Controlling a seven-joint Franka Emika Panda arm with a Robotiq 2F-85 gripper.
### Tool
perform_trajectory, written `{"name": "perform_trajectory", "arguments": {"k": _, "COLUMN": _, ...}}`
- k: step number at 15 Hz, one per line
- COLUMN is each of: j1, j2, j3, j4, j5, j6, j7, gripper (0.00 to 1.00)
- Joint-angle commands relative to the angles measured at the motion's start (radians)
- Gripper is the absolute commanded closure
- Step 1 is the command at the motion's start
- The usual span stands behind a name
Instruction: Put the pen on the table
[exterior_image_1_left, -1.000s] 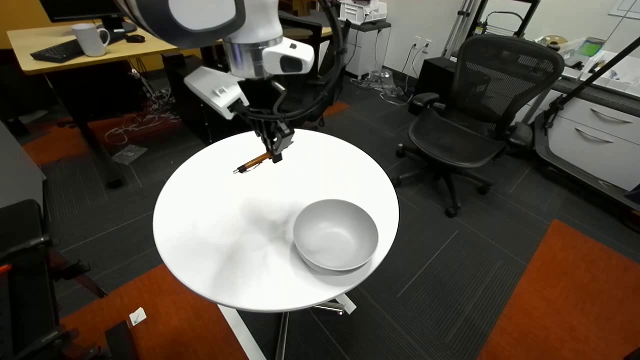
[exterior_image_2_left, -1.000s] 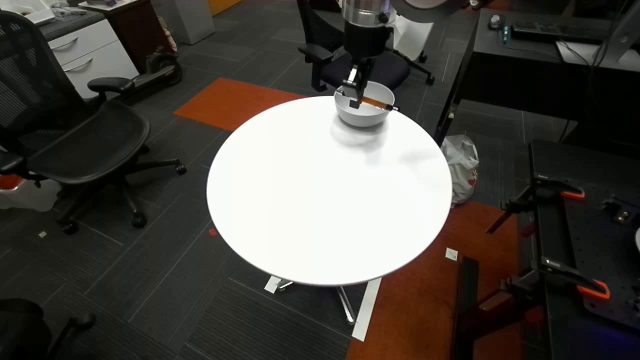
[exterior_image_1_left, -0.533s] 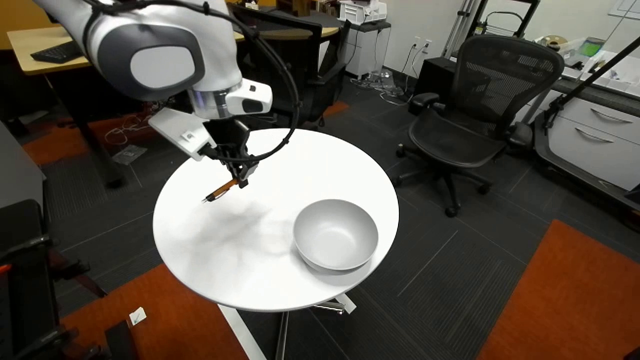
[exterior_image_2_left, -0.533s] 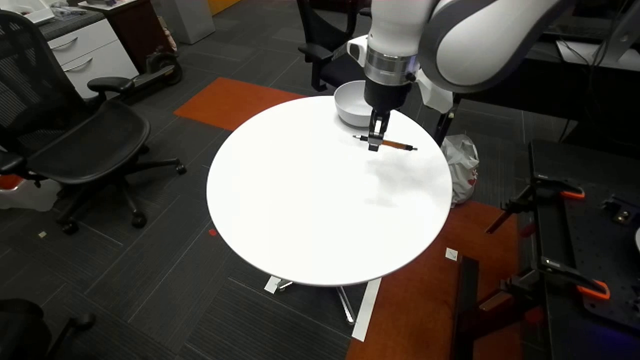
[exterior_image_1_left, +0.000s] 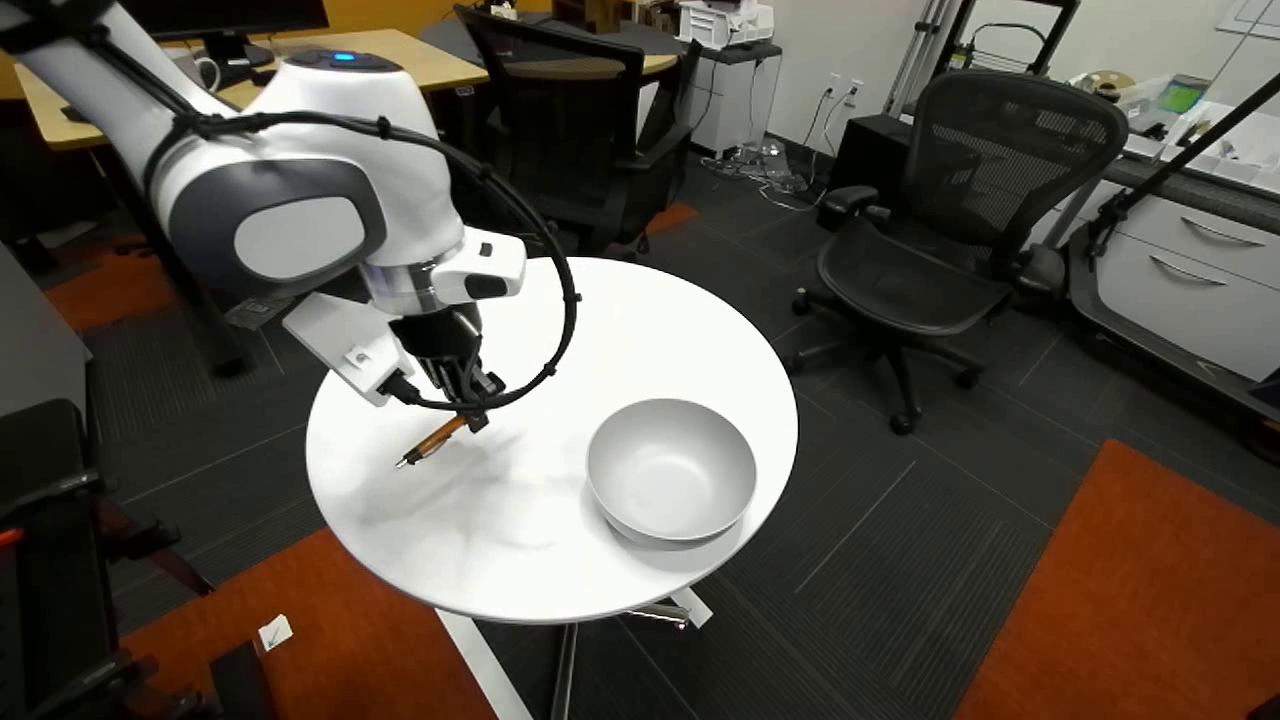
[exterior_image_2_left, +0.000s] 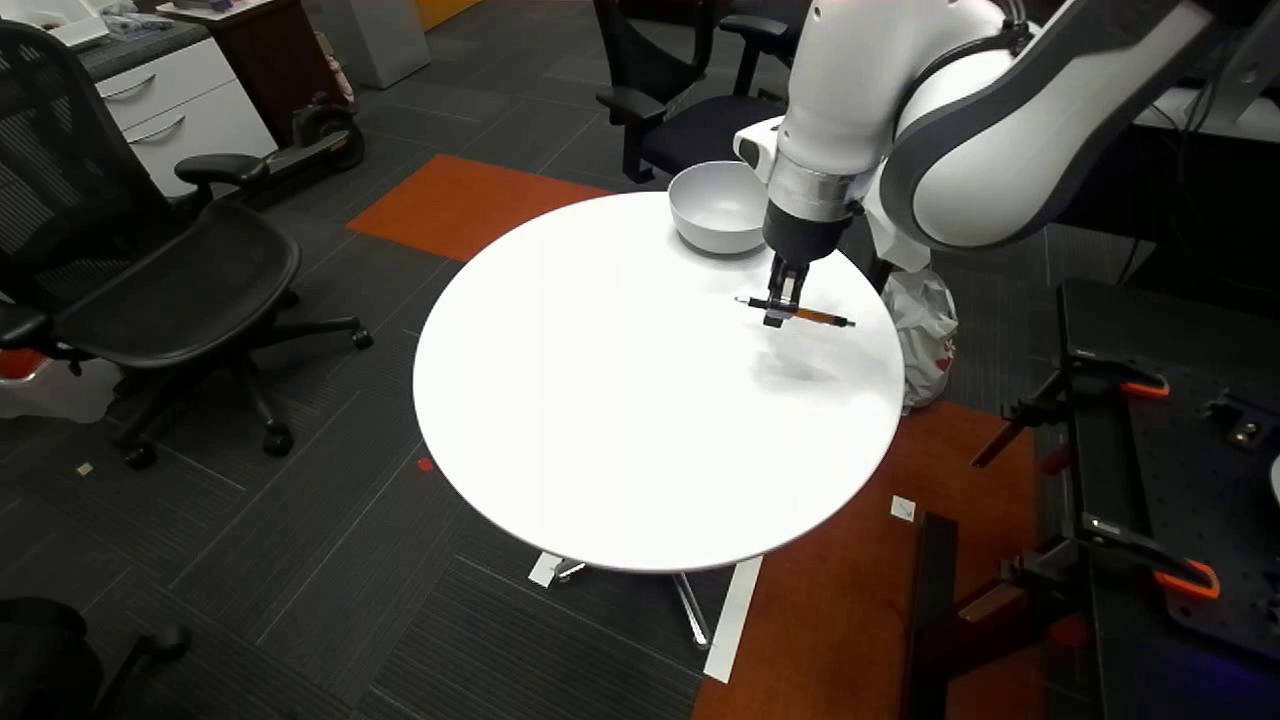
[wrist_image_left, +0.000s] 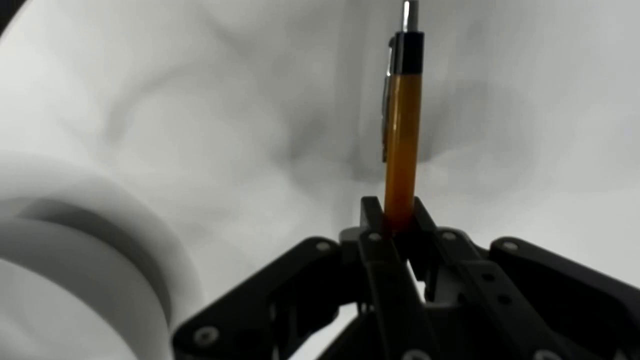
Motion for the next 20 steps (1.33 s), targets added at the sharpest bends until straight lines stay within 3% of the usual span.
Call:
{"name": "perform_trajectory", "arguments": {"k": 1, "j1": -0.001, "j2": 0.028, "j3": -0.005, "j4": 0.013, "j5": -0.017, "j6": 0.052, "j7": -0.001, "gripper": 0.96}}
{"name": "perform_trajectory", "arguments": {"k": 4, "j1": -0.006, "j2": 0.05, "j3": 0.001, "j4": 0.028, "j5": -0.012, "j6": 0.064, "j7": -0.008, "gripper": 0.96}}
{"name": "perform_trajectory", "arguments": {"k": 5, "j1": -0.005, "j2": 0.052, "j3": -0.001, "j4": 0.036, "j5": -0.015, "j6": 0.056, "j7": -0.01, "gripper": 0.68}}
{"name": "perform_trajectory", "arguments": {"k": 14, "j1": 0.005, "j2": 0.047, "j3": -0.017, "j4": 0.062, "j5": -0.025, "j6": 0.059, "j7": 0.001, "gripper": 0.01}}
{"name": "perform_trajectory", "arguments": {"k": 20, "j1": -0.004, "j2": 0.048, "j3": -0.002, "j4": 0.069, "j5": -0.01, "j6": 0.035, "j7": 0.001, "gripper": 0.0}}
